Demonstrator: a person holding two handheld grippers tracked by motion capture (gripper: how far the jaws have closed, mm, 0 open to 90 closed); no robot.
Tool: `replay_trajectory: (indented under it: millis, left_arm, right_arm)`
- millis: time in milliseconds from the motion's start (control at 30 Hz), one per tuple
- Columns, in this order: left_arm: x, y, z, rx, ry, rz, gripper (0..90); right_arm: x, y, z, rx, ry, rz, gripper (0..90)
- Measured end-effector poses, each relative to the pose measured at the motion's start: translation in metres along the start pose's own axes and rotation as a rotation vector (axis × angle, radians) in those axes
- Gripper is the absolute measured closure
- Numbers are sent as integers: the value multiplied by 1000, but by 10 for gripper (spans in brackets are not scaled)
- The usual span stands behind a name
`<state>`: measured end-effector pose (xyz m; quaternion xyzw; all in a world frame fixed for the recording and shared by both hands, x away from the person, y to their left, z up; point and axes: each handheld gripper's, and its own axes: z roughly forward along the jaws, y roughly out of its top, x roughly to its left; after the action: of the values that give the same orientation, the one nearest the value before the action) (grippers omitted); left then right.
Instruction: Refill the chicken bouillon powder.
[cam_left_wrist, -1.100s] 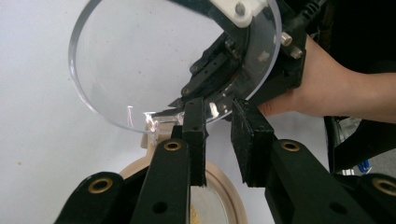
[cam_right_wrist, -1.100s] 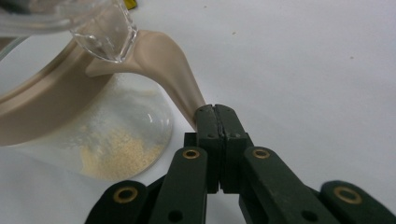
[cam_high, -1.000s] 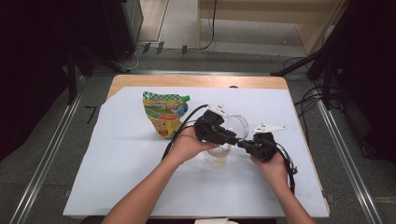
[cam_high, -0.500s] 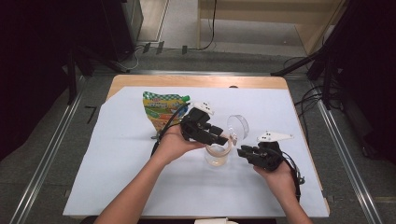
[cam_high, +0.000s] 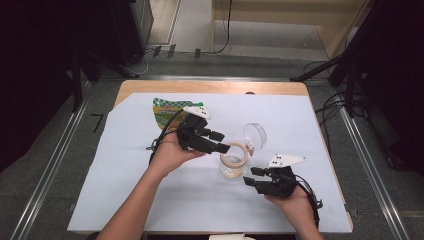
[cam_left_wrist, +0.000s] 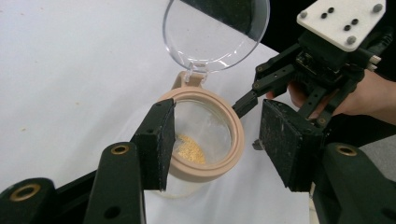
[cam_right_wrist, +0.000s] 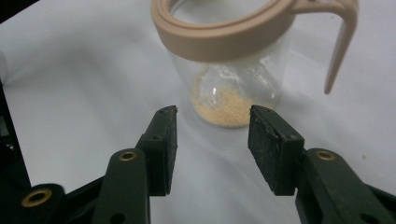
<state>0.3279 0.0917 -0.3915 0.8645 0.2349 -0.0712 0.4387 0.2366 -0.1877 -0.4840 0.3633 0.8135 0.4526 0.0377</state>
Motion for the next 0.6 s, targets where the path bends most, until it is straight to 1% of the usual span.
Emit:
replay_trajectory:
  millis: [133,267,300,467,600]
  left_arm:
    - [2,-4,-7,-5,10,-5,453]
    - [7,-12,-18,-8,22,-26,441]
    - [8,-14,-20,-8,24,-28,440]
    - [13,-22,-34,-17,50,-38,439]
    - [16,-29,-43,-14,67,-40,437]
  right_arm:
    - [3,2,2,-8,10,-18,509]
    - [5,4,7,8,30,-23,507]
    - [6,4,9,10,35,-21,507]
    - [10,7,15,20,61,-45,507]
    - [13,8,20,35,74,-60,511]
